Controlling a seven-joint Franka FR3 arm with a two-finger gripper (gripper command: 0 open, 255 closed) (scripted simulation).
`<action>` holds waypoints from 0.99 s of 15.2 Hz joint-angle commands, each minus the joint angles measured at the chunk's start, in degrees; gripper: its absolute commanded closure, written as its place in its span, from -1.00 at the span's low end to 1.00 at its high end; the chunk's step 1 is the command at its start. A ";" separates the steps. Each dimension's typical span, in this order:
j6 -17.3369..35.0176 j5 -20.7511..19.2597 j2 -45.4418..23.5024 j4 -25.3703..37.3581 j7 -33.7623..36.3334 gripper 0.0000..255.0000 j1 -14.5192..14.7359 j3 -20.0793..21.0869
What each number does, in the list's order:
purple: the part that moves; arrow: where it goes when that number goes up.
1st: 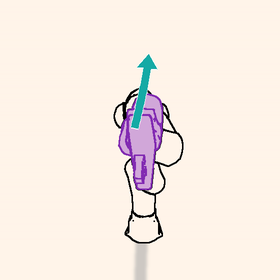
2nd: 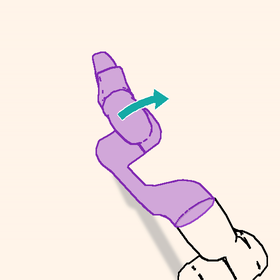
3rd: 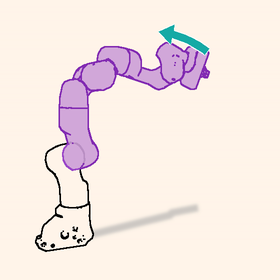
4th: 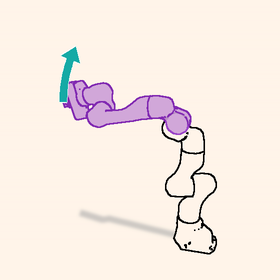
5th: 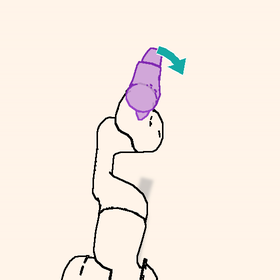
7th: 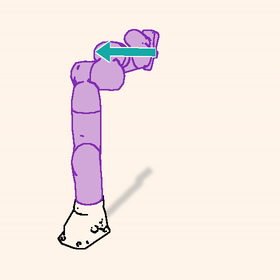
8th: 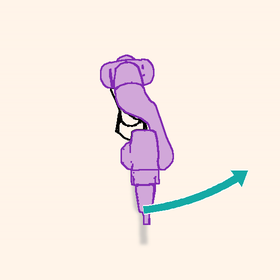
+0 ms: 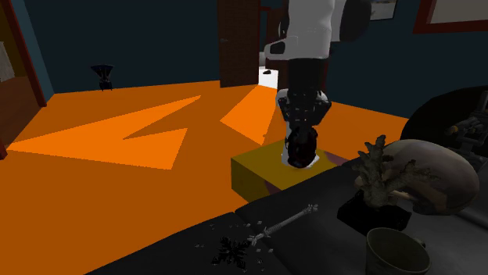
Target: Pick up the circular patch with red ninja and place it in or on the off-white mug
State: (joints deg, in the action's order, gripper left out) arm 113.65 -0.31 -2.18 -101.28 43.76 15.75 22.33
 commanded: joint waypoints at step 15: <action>-17.38 -17.08 -31.72 46.14 20.66 1.00 21.57 3.82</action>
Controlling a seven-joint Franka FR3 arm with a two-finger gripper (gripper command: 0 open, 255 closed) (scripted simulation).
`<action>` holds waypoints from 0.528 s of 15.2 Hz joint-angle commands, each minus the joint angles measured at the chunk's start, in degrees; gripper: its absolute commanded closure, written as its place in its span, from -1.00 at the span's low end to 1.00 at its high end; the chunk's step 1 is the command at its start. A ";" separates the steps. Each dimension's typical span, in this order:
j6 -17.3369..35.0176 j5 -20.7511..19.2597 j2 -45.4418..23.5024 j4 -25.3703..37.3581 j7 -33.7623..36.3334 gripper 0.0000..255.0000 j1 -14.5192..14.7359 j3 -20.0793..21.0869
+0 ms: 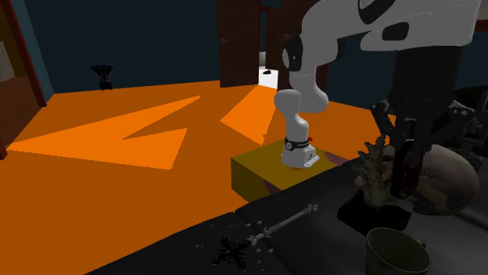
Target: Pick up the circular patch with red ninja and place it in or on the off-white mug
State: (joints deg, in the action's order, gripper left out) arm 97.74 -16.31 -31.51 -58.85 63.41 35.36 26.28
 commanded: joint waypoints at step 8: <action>3.36 -1.44 -3.07 -0.66 2.36 1.00 2.07 -0.30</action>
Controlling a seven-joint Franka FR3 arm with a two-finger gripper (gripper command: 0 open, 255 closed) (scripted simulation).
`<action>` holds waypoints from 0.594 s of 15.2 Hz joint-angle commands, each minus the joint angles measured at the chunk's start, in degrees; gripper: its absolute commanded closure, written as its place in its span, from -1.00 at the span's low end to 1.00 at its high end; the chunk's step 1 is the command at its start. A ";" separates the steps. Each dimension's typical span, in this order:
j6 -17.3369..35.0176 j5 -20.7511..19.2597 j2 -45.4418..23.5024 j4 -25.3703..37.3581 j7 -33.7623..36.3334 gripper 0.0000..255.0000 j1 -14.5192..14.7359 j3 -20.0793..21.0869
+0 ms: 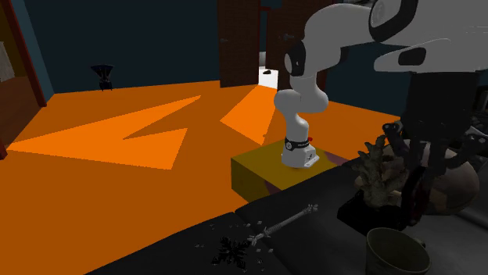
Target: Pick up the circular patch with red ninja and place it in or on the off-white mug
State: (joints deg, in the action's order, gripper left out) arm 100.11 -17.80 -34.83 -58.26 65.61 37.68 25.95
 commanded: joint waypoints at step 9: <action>8.71 0.12 1.51 -10.46 1.14 1.00 -2.00 0.06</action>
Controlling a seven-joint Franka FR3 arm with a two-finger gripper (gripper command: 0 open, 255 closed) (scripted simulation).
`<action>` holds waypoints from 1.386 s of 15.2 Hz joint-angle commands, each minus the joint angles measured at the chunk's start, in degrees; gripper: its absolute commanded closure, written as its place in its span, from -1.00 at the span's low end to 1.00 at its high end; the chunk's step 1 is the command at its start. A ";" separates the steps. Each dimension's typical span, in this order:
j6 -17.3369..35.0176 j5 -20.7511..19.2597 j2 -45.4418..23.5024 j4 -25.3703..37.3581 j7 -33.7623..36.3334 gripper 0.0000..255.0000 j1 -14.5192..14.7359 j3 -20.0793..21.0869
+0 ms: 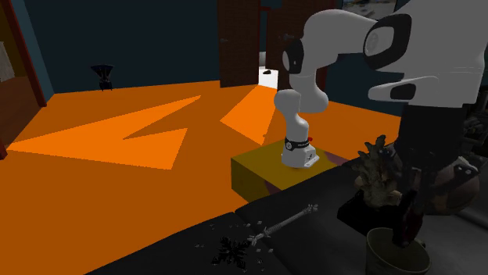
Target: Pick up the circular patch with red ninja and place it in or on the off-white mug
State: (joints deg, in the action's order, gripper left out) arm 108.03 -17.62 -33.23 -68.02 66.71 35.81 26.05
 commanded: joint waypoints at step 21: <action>-2.54 0.64 1.77 0.91 -0.30 -1.00 -0.18 0.39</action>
State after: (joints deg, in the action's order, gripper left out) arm 106.68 -17.41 -32.46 -67.32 66.89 36.06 26.28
